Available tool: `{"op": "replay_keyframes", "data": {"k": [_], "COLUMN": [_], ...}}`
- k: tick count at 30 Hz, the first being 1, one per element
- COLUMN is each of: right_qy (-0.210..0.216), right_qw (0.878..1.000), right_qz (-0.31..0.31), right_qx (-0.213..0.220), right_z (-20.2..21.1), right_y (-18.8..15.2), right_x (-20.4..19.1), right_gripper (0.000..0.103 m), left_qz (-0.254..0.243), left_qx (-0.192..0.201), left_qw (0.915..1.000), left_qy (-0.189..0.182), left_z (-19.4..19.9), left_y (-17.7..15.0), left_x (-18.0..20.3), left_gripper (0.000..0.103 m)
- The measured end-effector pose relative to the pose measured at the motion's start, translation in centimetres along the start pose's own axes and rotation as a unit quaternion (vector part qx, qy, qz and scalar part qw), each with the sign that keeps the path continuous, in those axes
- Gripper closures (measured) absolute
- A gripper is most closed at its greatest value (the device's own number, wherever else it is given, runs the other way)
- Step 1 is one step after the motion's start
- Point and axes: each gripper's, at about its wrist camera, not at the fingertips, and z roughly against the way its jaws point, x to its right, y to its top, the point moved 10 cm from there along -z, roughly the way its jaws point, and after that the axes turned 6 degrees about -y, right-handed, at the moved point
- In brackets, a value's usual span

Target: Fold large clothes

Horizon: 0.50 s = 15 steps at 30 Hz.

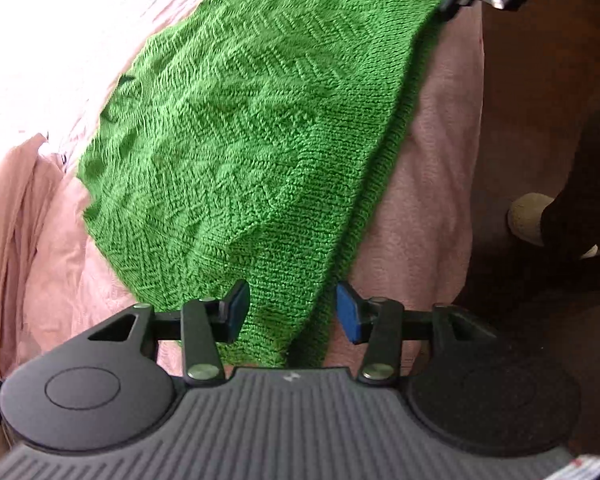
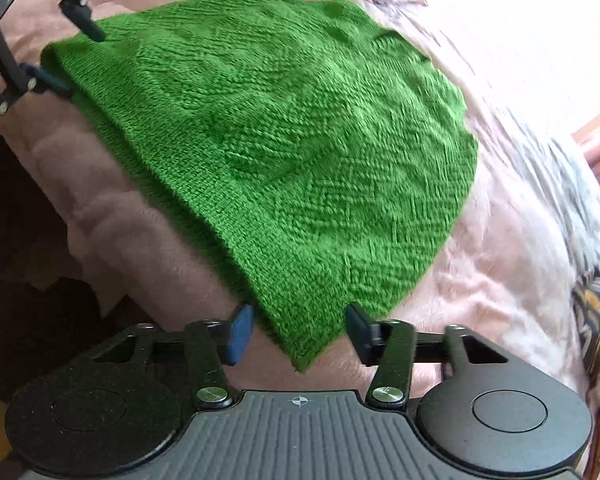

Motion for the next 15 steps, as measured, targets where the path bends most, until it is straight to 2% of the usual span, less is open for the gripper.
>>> {"op": "replay_keyframes", "data": {"k": [3, 9, 12, 14, 15], "right_qy": [0.003, -0.005, -0.011, -0.014, -0.013], "right_qw": [1.000, 1.000, 1.000, 1.000, 1.000], "right_qz": [0.002, 0.001, 0.003, 0.007, 0.009], "right_qx": [0.022, 0.016, 0.012, 0.006, 0.005], "right_z": [0.8, 0.9, 0.3, -0.3, -0.4], "right_y": [0.8, 1.0, 1.2, 1.2, 1.2], "right_x": [-0.4, -1.2, -1.1, -1.2, -1.2], "right_gripper": [0.066, 0.066, 0.068, 0.069, 0.080], "left_qz": [0.006, 0.028, 0.004, -0.022, -0.031], "left_qx": [0.005, 0.013, -0.003, -0.010, -0.009], "left_qw": [1.0000, 0.9995, 0.9999, 0.9996, 0.9992], "left_qy": [-0.005, 0.006, 0.010, 0.017, 0.023], "left_z": [1.0, 2.1, 1.1, 0.4, 0.2], "left_y": [-0.2, -0.3, -0.7, -1.1, -1.3], "left_x": [-0.2, -1.2, -0.8, -0.5, -0.4], "left_gripper": [0.061, 0.062, 0.064, 0.070, 0.079]}}
